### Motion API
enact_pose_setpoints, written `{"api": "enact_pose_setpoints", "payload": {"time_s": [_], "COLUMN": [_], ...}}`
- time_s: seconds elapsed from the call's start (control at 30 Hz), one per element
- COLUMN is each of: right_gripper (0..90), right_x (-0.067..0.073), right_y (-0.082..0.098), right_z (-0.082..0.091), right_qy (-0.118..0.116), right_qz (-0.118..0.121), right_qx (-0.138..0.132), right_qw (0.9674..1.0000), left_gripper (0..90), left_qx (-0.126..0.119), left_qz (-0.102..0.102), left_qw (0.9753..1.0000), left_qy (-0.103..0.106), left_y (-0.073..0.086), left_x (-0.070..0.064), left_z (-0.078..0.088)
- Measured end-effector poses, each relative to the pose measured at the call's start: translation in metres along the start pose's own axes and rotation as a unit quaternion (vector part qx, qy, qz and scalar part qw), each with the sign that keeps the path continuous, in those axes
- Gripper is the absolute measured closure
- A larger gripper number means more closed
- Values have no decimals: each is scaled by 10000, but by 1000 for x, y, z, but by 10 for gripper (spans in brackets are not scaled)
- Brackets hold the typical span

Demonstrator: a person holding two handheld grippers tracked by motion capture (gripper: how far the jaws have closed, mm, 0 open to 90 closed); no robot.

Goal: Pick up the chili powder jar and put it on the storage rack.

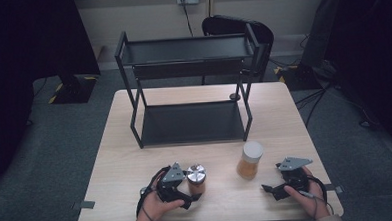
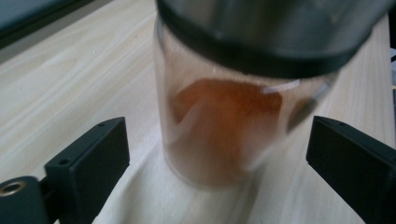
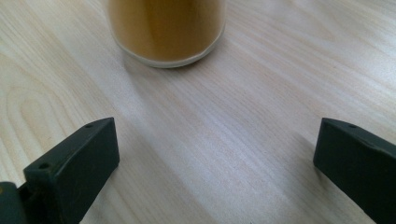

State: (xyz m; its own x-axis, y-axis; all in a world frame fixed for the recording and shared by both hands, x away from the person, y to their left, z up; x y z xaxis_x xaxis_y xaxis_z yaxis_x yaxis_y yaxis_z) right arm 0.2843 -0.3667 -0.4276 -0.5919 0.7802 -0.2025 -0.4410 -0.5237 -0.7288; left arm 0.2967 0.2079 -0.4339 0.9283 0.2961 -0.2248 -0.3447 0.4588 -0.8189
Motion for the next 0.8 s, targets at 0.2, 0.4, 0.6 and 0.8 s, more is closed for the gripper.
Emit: {"api": "enact_pose_setpoints", "payload": {"time_s": [0.2,0.4,0.6,0.8], "right_gripper": [0,0,0,0], "right_x": [0,0,0,0], "right_y": [0,0,0,0], "right_z": [0,0,0,0], "right_qy": [0,0,-1,0], "right_qz": [0,0,-1,-1], "right_qx": [0,0,0,-1], "right_qw": [10000,10000,10000,10000], "left_gripper": [122,215,288,297], "left_qx": [-28,-58,-52,28], "left_qz": [-126,-204,-300,-320], "left_qw": [9999,9997,9994,9993], "left_qy": [-45,-95,-134,-200], "left_y": [-5,-6,-7,-11], "left_x": [0,-2,-4,-7], "left_z": [-9,-14,-18,-18]}}
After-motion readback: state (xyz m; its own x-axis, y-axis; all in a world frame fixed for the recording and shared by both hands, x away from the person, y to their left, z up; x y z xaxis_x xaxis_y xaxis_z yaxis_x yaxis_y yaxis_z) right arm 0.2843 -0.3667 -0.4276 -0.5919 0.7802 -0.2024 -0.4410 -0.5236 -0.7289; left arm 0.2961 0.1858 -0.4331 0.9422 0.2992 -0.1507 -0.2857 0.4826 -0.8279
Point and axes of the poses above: each handheld gripper's, and its own axes: z roughly backward along the jaws, y roughly out of its underside, x roughly to its left, the point moved 1 cm from there along -z, roughly forward along the jaws, and after that the axes turned 14 degrees about y, right-handed, at the moved point
